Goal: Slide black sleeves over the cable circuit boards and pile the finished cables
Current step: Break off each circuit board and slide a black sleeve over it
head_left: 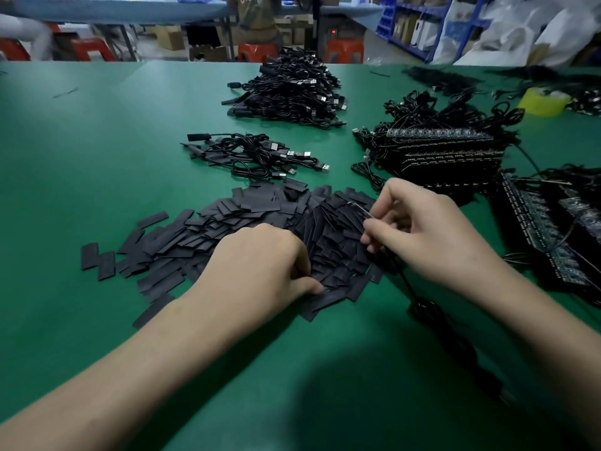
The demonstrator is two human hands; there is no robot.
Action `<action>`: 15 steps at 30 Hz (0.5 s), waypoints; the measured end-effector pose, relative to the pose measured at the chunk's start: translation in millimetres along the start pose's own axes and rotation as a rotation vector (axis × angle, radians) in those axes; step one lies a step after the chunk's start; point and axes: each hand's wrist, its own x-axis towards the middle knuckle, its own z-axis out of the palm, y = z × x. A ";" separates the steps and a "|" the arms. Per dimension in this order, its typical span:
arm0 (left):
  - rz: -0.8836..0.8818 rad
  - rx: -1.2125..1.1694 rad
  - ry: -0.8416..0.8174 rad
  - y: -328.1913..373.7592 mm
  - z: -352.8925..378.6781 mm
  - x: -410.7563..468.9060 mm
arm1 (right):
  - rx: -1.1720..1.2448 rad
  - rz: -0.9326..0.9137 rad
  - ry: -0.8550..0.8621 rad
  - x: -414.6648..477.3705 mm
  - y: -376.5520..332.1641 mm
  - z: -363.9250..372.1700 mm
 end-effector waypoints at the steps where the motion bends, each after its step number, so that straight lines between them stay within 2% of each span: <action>1: -0.008 -0.018 -0.002 0.4 0.0 1.1 | 0.159 0.008 -0.005 0.8 -1.0 4.0; 3: -0.022 -0.094 -0.027 -2.1 0.4 4.3 | 0.423 0.048 -0.014 -0.8 -1.6 13.2; 6: -0.016 -0.229 -0.062 -9.7 0.3 4.8 | 0.589 0.094 -0.056 -5.5 0.7 22.9; 9: 0.063 -0.310 0.004 -20.3 4.8 -0.9 | 0.755 0.125 -0.100 -7.6 1.2 24.8; 12: 0.146 -0.442 0.126 -29.6 14.1 -10.6 | 0.690 0.138 -0.149 -8.8 3.9 23.0; 15: 0.196 -0.466 0.251 -37.4 22.6 -17.4 | 0.615 0.146 -0.243 -12.3 6.5 22.9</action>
